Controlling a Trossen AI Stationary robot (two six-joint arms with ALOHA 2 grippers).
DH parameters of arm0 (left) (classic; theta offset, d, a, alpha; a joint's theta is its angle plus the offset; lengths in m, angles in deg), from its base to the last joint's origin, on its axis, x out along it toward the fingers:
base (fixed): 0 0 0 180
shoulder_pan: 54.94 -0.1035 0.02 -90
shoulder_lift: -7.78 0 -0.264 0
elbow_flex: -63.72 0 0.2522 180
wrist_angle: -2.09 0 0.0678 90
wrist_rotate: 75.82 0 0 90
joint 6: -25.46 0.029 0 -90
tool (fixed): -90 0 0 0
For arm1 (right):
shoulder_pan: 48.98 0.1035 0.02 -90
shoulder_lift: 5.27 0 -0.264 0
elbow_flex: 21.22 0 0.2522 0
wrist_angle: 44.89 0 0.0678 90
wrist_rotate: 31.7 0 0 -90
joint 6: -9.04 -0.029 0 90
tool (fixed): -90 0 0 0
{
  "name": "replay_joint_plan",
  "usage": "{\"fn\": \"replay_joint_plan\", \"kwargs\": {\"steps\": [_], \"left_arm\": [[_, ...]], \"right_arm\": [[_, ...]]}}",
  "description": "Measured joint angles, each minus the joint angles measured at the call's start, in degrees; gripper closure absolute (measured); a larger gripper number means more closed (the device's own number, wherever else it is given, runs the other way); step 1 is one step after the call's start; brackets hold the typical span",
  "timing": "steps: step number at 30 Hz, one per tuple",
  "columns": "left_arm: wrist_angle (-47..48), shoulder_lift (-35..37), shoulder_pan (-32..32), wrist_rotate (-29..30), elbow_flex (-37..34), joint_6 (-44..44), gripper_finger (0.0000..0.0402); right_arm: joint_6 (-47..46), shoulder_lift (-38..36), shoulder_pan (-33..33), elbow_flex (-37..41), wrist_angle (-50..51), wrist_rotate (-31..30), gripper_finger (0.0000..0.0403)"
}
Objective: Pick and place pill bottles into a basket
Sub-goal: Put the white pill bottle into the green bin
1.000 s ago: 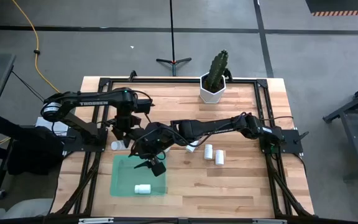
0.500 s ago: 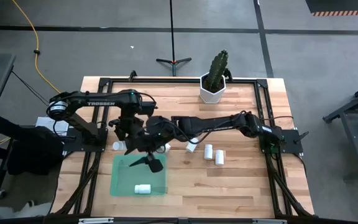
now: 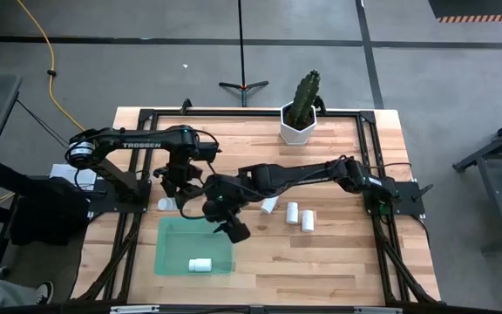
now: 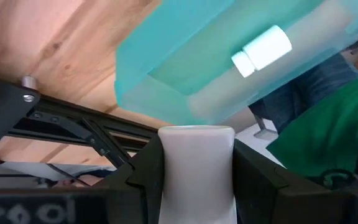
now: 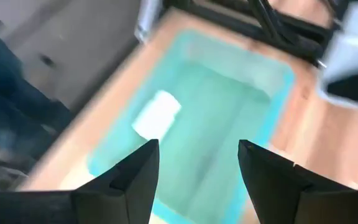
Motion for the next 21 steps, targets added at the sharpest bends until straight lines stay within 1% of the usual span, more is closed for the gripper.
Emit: {"fn": "replay_joint_plan", "kwargs": {"steps": [1,3,6,15,18,21], "left_arm": [[0.0,0.0,0.0,-0.7,0.0,0.1,0.0218],[0.0,0.0,0.0,-2.1,0.0,0.2,0.0218],[0.0,0.0,0.0,-2.3,0.0,0.2,0.0218],[0.1,-1.1,0.0,-1.7,0.0,0.5,0.0218],[-0.2,-1.7,0.0,-1.4,0.0,0.5,0.0218],[-0.5,-2.7,0.0,-1.8,0.0,0.5,0.0218]], "right_arm": [[0.9,0.0,0.1,0.0,0.8,-1.2,0.0194],[1.4,0.0,0.1,0.0,1.0,-1.7,0.0194],[2.5,0.0,0.3,0.0,-1.1,-2.3,0.0194],[4.9,-0.1,2.9,0.0,-19.1,-2.6,0.0194],[4.3,-0.1,3.2,0.0,-24.5,-4.4,0.0194],[3.6,-0.1,3.0,0.0,-27.6,-6.0,0.0194]]}}
